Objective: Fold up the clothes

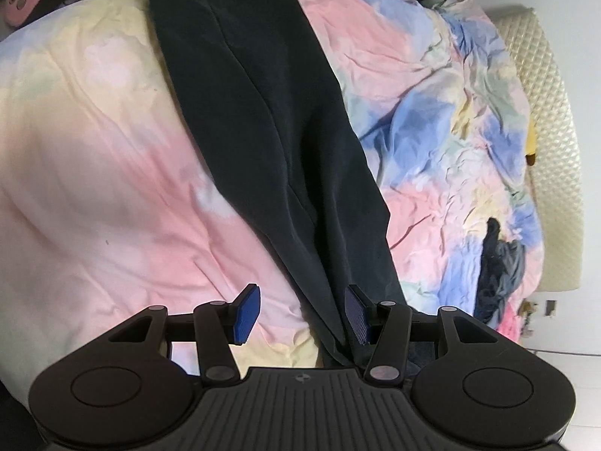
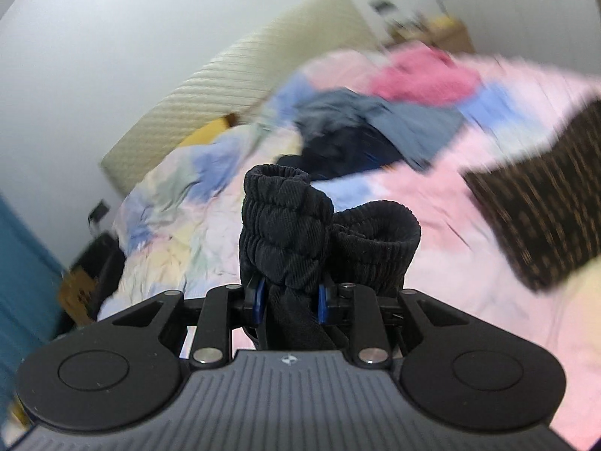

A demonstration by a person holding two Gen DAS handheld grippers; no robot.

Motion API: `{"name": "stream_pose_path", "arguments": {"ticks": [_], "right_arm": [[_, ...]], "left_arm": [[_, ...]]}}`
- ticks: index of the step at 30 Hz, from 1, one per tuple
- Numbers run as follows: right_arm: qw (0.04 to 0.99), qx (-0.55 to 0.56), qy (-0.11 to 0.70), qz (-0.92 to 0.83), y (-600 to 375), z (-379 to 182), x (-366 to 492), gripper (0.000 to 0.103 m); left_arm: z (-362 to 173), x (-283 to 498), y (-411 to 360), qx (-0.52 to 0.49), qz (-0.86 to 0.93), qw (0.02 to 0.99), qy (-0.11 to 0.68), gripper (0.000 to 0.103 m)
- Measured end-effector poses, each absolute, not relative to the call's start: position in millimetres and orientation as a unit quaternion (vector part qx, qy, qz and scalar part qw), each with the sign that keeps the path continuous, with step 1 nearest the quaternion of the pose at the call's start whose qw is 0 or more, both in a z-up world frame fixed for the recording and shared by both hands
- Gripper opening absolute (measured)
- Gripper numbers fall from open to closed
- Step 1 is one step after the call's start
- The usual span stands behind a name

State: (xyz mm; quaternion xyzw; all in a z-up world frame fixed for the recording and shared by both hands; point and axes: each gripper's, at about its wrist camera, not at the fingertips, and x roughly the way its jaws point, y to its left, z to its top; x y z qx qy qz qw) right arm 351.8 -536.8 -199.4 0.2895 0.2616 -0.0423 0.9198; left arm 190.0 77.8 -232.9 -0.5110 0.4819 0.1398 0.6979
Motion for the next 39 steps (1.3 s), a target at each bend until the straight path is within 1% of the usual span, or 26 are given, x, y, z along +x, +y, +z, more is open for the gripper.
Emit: {"name": "stream_pose_path", "arguments": {"ticks": [3, 7, 10, 13, 17, 22, 24, 26, 28, 29, 30, 31, 32, 33, 35, 39], "right_arm": [[0.940, 0.225, 0.256, -0.036, -479.7, -176.7, 351.5, 0.025], [0.960, 0.130, 0.248, -0.019, -395.6, -161.6, 348.4, 0.025], [0.967, 0.069, 0.245, 0.003, -336.8, -163.5, 347.3, 0.025], [0.968, 0.014, 0.250, 0.031, -279.9, -176.9, 345.6, 0.025], [0.954, -0.053, 0.284, 0.082, -204.3, -220.3, 344.0, 0.025], [0.908, -0.149, 0.357, 0.160, -124.0, -301.9, 333.0, 0.025], [0.897, -0.183, 0.363, 0.175, -104.1, -317.0, 322.7, 0.029], [0.895, -0.188, 0.363, 0.177, -99.4, -315.8, 318.3, 0.033], [0.893, -0.171, 0.373, 0.186, -107.0, -306.9, 317.9, 0.039], [0.891, -0.162, 0.379, 0.193, -112.9, -302.7, 318.5, 0.045], [0.888, -0.148, 0.383, 0.209, -121.7, -294.8, 317.7, 0.050], [0.884, -0.138, 0.386, 0.225, -129.0, -287.4, 315.3, 0.051], [0.881, -0.132, 0.388, 0.234, -139.8, -283.6, 313.7, 0.056], [0.879, -0.125, 0.392, 0.243, -150.0, -277.3, 309.0, 0.059], [0.877, -0.102, 0.395, 0.255, -174.3, -263.6, 302.3, 0.060], [0.885, -0.032, 0.411, 0.216, -241.4, -245.6, 304.9, 0.067]], "left_arm": [[-238.7, 184.5, 112.5, -0.522, 0.136, 0.691, 0.480, 0.052], [-242.2, 173.6, 165.6, -0.540, 0.142, 0.686, 0.467, 0.053], [-244.2, 164.5, 205.5, -0.548, 0.153, 0.684, 0.456, 0.053], [-245.9, 154.8, 243.8, -0.552, 0.169, 0.684, 0.447, 0.052], [-247.0, 141.8, 280.6, -0.548, 0.189, 0.682, 0.445, 0.052], [-249.4, 137.2, 301.8, -0.529, 0.202, 0.684, 0.460, 0.053], [-250.0, 143.3, 299.8, -0.519, 0.198, 0.688, 0.467, 0.053], [-250.1, 152.7, 289.0, -0.514, 0.186, 0.694, 0.469, 0.055], [-251.1, 162.7, 273.0, -0.510, 0.173, 0.699, 0.471, 0.064], [-253.9, 171.4, 263.1, -0.510, 0.165, 0.700, 0.472, 0.067], [-257.2, 181.0, 253.4, -0.510, 0.157, 0.701, 0.474, 0.071], [-260.5, 190.6, 243.6, -0.510, 0.148, 0.702, 0.475, 0.076], [-265.6, 201.9, 232.5, -0.512, 0.137, 0.701, 0.477, 0.079], [-271.2, 213.6, 221.2, -0.514, 0.127, 0.700, 0.478, 0.080], [-283.4, 237.2, 197.7, -0.519, 0.104, 0.698, 0.482, 0.081], [-309.6, 287.3, 147.8, -0.525, 0.054, 0.694, 0.489, 0.082]]}}
